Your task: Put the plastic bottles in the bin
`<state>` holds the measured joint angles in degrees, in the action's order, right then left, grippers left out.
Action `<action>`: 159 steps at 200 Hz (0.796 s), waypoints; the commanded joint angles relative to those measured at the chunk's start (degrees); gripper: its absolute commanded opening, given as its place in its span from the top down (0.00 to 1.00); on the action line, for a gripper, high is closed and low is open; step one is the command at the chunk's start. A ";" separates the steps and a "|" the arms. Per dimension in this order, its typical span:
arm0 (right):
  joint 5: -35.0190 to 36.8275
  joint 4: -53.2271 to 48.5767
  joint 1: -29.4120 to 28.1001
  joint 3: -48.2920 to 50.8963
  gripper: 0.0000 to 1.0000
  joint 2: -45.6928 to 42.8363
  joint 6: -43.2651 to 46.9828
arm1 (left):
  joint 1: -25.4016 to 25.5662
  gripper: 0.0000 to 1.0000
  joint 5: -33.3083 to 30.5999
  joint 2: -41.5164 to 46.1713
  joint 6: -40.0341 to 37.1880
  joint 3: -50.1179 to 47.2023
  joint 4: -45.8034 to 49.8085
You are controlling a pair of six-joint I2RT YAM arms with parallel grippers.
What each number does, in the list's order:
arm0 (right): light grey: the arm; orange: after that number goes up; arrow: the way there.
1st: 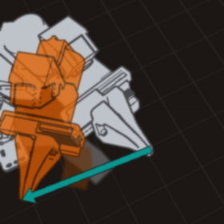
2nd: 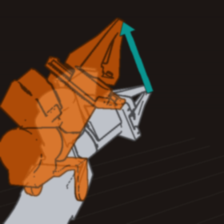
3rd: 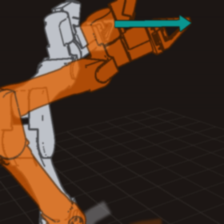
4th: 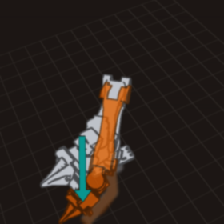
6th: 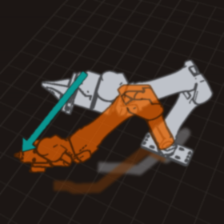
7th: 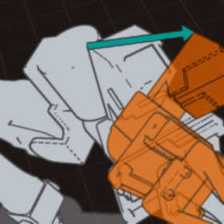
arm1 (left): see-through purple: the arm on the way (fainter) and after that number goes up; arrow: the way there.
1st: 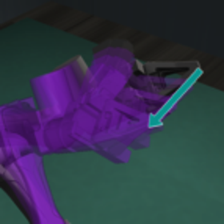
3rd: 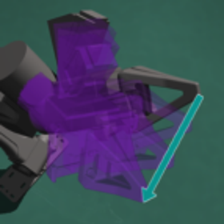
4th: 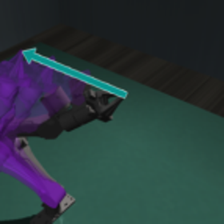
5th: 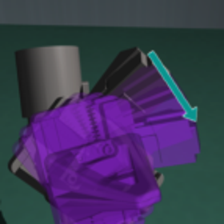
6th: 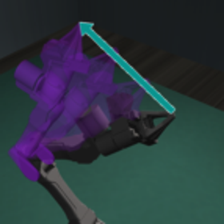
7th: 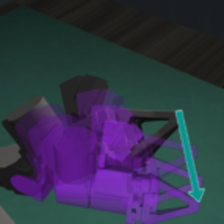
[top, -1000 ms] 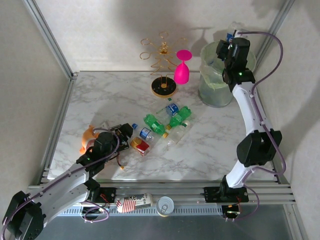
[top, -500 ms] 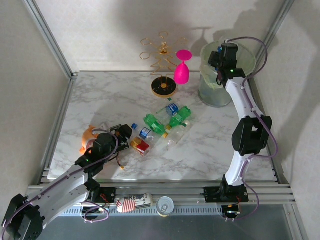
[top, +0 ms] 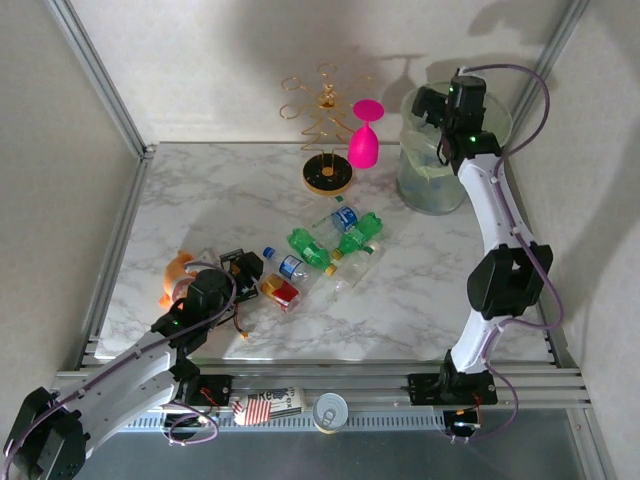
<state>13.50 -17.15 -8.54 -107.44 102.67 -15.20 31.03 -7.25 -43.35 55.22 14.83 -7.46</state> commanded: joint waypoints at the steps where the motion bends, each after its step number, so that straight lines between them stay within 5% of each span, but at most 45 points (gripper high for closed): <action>1: 0.39 3.24 -3.41 2.43 0.01 -7.95 2.04 | 0.52 0.00 0.64 -0.41 1.45 -0.74 -1.80; 70: 0.04 15.08 -17.95 25.68 0.01 -25.37 2.54 | 4.00 0.00 0.11 -2.94 4.90 -0.85 -2.39; 159: 1.53 20.92 -30.63 54.85 0.01 -37.22 -9.97 | 12.30 0.00 -3.56 -8.77 12.45 -0.77 -1.08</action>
<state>13.43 -0.10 -37.26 -56.66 68.34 -19.40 41.71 -8.54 -51.35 64.47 14.81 -8.93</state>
